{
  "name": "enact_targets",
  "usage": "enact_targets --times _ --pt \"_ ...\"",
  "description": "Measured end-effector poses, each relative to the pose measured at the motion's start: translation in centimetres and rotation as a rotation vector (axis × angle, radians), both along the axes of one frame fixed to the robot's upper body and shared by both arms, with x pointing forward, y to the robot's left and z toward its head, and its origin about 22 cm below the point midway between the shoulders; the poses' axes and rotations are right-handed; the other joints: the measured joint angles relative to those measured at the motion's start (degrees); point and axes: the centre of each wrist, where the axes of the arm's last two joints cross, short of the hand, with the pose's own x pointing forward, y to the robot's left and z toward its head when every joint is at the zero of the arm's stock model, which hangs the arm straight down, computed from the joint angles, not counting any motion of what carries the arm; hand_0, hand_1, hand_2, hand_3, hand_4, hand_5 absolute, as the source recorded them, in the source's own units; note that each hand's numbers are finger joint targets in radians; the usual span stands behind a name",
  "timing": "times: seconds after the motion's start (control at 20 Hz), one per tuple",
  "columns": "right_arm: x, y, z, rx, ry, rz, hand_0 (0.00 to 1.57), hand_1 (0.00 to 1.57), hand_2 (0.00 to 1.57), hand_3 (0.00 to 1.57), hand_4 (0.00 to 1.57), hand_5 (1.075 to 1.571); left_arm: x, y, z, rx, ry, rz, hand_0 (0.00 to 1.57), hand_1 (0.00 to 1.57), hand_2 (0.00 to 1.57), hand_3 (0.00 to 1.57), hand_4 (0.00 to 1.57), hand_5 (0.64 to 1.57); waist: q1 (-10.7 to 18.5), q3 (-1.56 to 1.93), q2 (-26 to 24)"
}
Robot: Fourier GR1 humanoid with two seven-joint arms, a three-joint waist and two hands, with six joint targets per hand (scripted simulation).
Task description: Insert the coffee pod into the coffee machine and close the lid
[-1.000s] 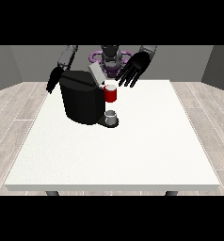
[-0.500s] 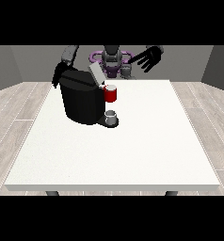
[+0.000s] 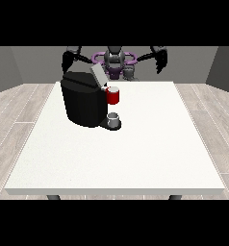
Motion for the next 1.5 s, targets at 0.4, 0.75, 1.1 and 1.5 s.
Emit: enact_targets --times 0.4,0.75,1.1,1.5 --pt "1.9 0.9 4.0 -0.025 -0.085 0.168 0.0 0.0 0.0 0.0 0.24 1.571 -2.6 0.4 -2.3 -0.067 0.085 0.043 0.0 0.0 0.0 0.0 0.46 1.571 2.2 0.02 -3.2" --pt "4.4 -0.5 7.0 -0.035 -0.136 0.149 0.0 0.0 0.0 0.0 0.11 1.571 -3.3 0.0 -0.9 -0.095 0.045 0.024 0.0 0.0 0.0 0.0 0.37 1.571 5.4 0.03 0.3" --pt "7.1 -1.3 9.2 0.06 -0.148 0.133 0.0 0.0 0.0 0.0 0.13 1.571 -3.1 -0.6 1.8 -0.106 -0.046 0.02 0.0 0.0 0.0 0.0 0.34 1.571 7.0 0.04 5.6" --pt "8.9 -0.8 9.6 0.118 -0.116 0.137 0.0 0.0 0.0 0.0 0.0 1.571 -4.6 -1.0 3.8 -0.106 -0.096 0.021 0.0 0.0 0.0 0.0 0.37 1.571 7.4 0.02 9.1"
